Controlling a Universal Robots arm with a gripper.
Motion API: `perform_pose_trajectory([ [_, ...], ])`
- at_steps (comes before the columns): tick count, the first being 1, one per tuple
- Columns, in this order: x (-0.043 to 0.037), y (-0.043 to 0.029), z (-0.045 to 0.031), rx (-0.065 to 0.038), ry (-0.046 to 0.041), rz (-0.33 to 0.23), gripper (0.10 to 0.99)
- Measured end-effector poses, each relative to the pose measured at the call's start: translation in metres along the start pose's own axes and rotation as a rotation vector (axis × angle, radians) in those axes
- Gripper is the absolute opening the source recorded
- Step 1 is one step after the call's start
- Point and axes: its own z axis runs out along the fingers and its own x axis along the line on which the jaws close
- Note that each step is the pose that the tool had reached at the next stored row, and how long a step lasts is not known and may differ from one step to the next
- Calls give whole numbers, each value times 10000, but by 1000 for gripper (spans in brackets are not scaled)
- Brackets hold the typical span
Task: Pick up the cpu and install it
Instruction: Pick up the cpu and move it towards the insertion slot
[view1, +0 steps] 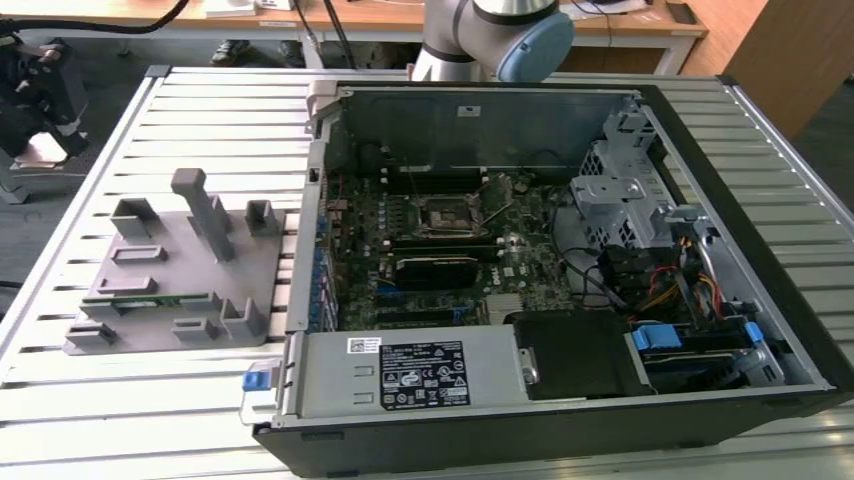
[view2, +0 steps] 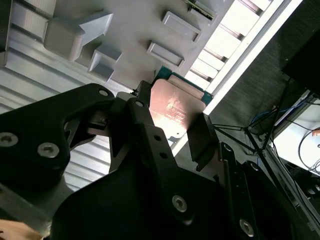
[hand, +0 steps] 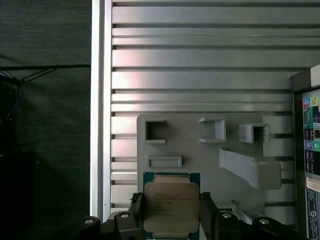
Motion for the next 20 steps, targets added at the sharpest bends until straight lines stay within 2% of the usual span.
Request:
perform_pose_trajectory([
  [6,0,9,-89,3,-1,4,537],
  [7,0,14,-145,5,-1,8,537],
  [8,0,16,-169,6,-1,9,537],
  [15,-1,26,-249,21,-3,16,537],
  [20,-22,32,-261,35,-3,17,537],
])
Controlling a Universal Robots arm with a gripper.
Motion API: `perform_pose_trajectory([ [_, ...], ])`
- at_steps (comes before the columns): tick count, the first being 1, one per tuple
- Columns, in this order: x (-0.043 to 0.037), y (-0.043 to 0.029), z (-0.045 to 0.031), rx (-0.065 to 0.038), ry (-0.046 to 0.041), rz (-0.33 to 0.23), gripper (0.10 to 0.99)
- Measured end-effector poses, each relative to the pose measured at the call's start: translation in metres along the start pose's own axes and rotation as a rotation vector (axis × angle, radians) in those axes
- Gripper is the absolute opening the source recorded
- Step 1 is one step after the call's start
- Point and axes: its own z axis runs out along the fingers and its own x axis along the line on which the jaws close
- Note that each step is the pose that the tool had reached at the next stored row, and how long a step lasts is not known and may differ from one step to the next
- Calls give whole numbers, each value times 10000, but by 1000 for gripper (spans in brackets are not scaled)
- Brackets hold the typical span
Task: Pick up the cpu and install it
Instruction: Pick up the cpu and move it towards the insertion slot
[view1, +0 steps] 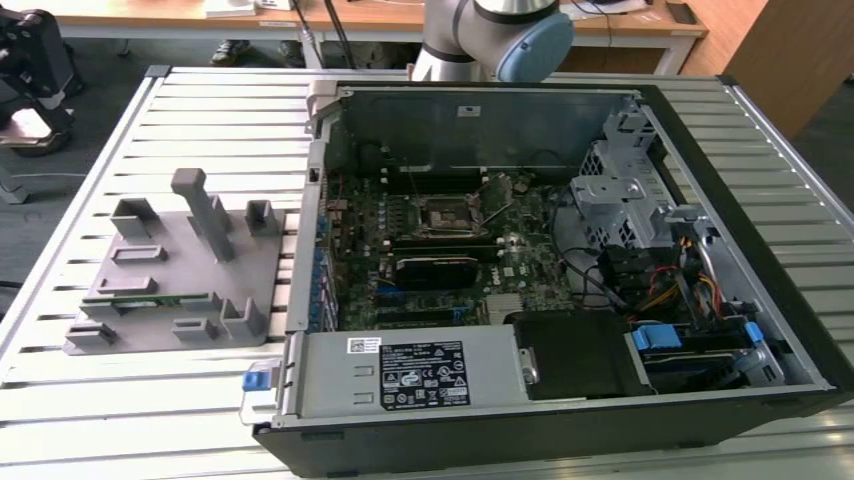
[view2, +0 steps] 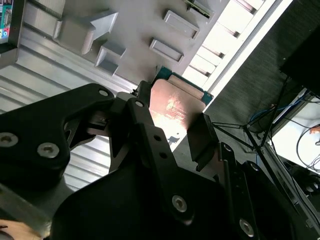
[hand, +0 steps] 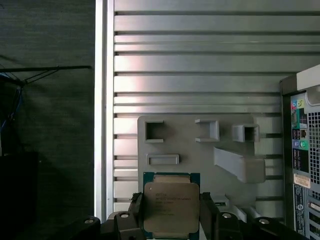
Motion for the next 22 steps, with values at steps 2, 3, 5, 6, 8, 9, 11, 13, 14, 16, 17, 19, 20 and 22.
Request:
perform_pose_trajectory([
  [2,-19,2,0,0,0,-1,537],
  [3,-27,2,0,0,0,0,537],
  [5,-42,4,0,0,0,-1,537],
  [6,-49,5,0,0,0,0,537],
  [8,-66,7,1,0,0,-1,537],
  [9,-74,8,1,0,1,0,537],
  [11,-95,11,1,0,0,-1,537],
  [13,-114,15,1,0,0,-1,537],
  [14,-122,17,2,0,0,0,537],
  [16,-139,22,2,0,0,0,537],
  [17,-147,25,2,0,1,0,537],
  [19,-161,31,2,0,1,0,537],
  [20,-168,35,2,1,1,0,537],
  [22,-184,41,3,1,1,-1,537],
])
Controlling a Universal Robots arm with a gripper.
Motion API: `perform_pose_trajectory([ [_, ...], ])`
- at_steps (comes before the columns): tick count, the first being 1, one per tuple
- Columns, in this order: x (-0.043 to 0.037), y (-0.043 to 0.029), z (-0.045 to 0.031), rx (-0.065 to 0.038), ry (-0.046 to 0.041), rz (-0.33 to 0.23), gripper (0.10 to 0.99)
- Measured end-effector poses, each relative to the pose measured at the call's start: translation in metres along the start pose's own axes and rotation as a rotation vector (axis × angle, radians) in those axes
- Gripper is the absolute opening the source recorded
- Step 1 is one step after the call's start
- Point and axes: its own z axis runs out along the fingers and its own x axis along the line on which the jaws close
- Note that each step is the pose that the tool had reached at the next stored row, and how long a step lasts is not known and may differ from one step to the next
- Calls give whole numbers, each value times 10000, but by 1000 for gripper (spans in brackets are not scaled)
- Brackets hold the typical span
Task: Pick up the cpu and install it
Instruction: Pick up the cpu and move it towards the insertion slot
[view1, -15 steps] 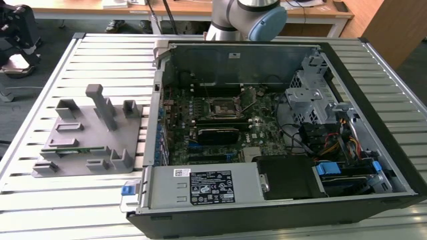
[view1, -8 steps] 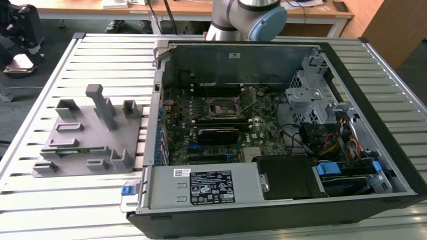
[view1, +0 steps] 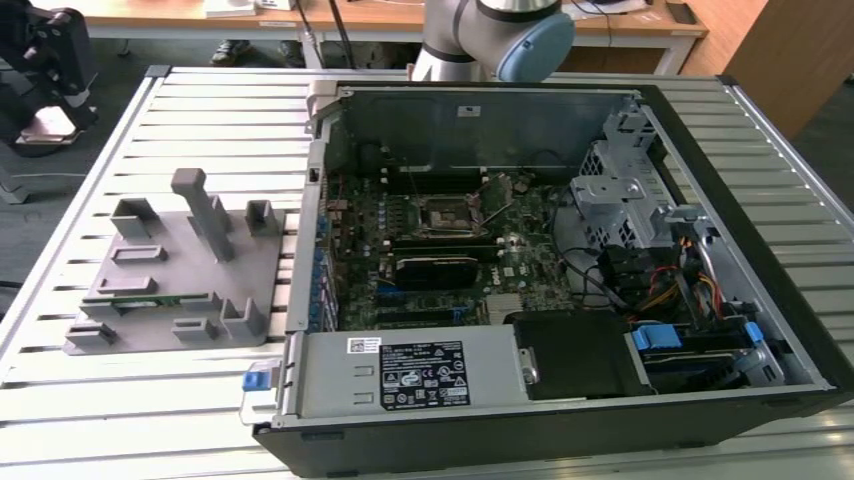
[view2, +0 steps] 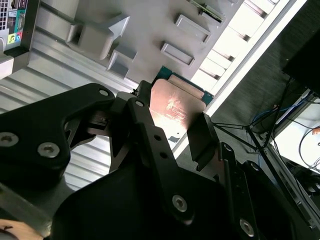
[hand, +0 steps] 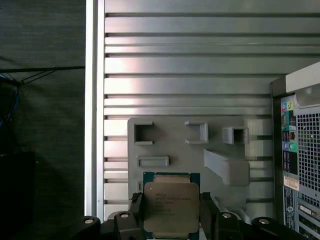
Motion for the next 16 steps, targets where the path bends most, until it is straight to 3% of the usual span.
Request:
perform_pose_trajectory([
  [16,-130,40,3,0,0,0,537],
])
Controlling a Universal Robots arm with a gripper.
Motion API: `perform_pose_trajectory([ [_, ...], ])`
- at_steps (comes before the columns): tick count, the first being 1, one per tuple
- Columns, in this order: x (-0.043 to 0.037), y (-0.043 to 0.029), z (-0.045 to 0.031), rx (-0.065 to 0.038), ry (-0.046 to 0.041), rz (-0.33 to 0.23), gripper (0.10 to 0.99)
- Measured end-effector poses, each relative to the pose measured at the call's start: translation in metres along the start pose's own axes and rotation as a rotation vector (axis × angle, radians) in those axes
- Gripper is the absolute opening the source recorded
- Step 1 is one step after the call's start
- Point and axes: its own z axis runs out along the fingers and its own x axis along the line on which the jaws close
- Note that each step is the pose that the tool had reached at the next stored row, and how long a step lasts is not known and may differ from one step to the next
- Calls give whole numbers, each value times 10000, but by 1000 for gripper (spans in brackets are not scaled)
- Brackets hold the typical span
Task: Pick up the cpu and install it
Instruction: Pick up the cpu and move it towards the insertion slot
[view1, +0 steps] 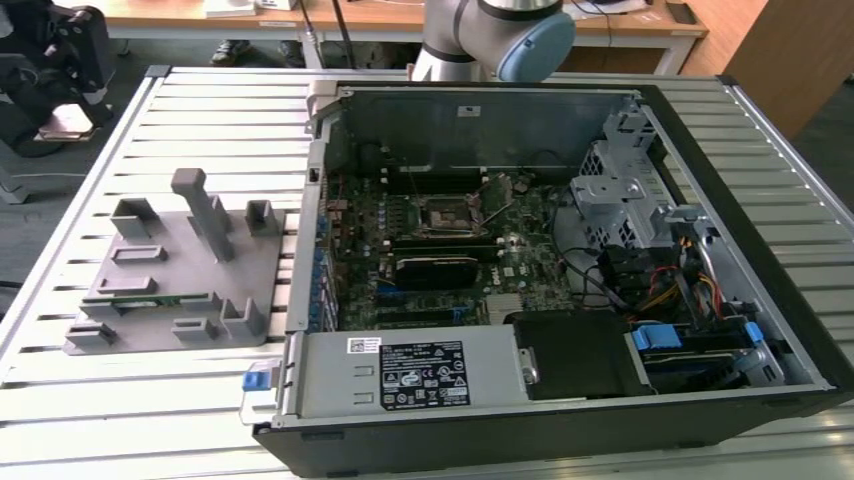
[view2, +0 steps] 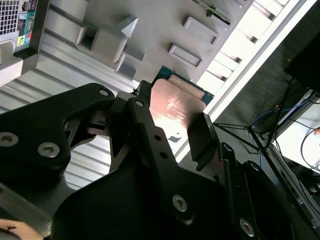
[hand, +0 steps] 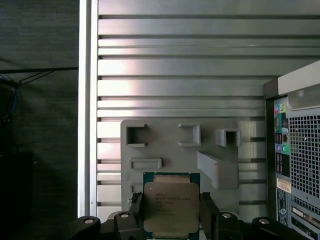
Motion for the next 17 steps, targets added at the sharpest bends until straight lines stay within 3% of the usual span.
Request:
perform_pose_trajectory([
  [17,-131,35,2,2,0,0,537],
])
